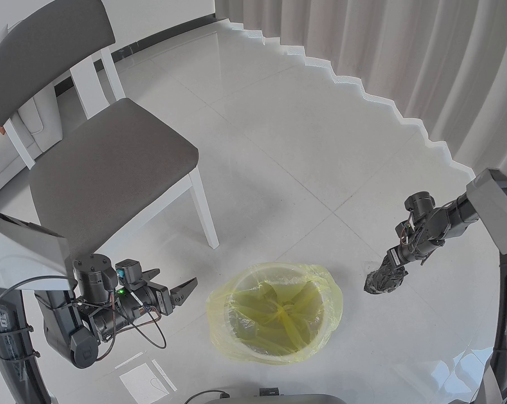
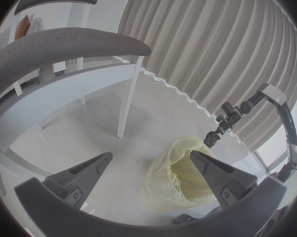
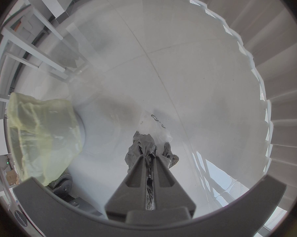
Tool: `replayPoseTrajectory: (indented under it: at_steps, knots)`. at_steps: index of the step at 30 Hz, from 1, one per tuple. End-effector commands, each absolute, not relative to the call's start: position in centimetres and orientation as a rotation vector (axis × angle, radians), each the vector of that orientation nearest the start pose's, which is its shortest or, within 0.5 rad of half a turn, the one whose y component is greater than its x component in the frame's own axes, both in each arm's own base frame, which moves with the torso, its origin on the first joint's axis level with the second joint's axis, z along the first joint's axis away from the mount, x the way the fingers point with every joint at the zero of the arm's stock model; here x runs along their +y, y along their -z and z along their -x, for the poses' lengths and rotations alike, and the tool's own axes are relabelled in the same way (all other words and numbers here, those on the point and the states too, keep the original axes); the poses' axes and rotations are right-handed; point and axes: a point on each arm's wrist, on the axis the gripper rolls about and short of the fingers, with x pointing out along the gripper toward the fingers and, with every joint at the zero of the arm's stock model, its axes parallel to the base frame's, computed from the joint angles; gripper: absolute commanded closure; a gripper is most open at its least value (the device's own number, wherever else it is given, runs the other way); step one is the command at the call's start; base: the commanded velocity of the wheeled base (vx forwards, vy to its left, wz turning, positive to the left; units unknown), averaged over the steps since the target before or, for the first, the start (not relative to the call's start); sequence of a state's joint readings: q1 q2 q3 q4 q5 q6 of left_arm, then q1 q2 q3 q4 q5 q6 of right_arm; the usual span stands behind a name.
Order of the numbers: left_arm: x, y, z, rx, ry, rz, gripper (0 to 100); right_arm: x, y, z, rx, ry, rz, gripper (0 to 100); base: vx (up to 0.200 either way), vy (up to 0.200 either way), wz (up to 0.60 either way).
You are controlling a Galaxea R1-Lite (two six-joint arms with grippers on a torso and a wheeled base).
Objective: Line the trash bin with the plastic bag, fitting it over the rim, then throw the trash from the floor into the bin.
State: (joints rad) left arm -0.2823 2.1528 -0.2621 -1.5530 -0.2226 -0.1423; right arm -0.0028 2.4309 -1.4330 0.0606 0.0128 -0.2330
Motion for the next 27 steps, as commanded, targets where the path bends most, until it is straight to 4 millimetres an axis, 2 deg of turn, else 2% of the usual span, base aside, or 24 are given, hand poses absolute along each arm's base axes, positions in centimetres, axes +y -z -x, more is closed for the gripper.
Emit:
replayPoseTrajectory:
  at_steps: [1,3,4,5,9,13,21,27]
  knots:
    - [-8.3,-2.8,-26.5,0.364,0.473,0.129,0,0.4,-7.0,-39.8,0.906,-0.155,0.221,100,0.000,0.000,0.00]
    - [-8.2,-3.0,-26.5,0.359,0.465,0.132,0,0.7,-8.8,-38.7,0.868,-0.171,0.232,100,0.000,0.000,0.00]
    - [-8.0,-3.0,-26.6,0.357,0.456,0.133,0,1.5,-10.8,-37.2,0.824,-0.197,0.244,100,0.000,0.000,0.00]
    - [-7.9,-3.0,-26.6,0.355,0.452,0.133,0,2.0,-12.0,-36.4,0.796,-0.209,0.251,100,0.000,0.000,0.00]
    - [-7.6,-3.0,-26.8,0.344,0.378,0.121,0,4.0,-16.0,-33.0,0.695,-0.273,0.277,100,0.000,0.000,0.00]
    - [-7.5,-3.4,-26.4,0.340,0.348,0.116,0,6.8,-18.5,-29.5,0.611,-0.384,0.302,100,0.000,0.000,0.00]
    - [-7.4,-4.5,-25.5,0.312,0.351,0.113,0,11.7,-20.6,-24.5,0.512,-0.577,0.356,100,0.000,0.000,0.00]
    - [-7.6,-4.7,-24.3,0.330,0.366,0.111,0,14.3,-19.7,-23.2,0.526,-0.673,0.392,100,0.000,0.000,0.00]
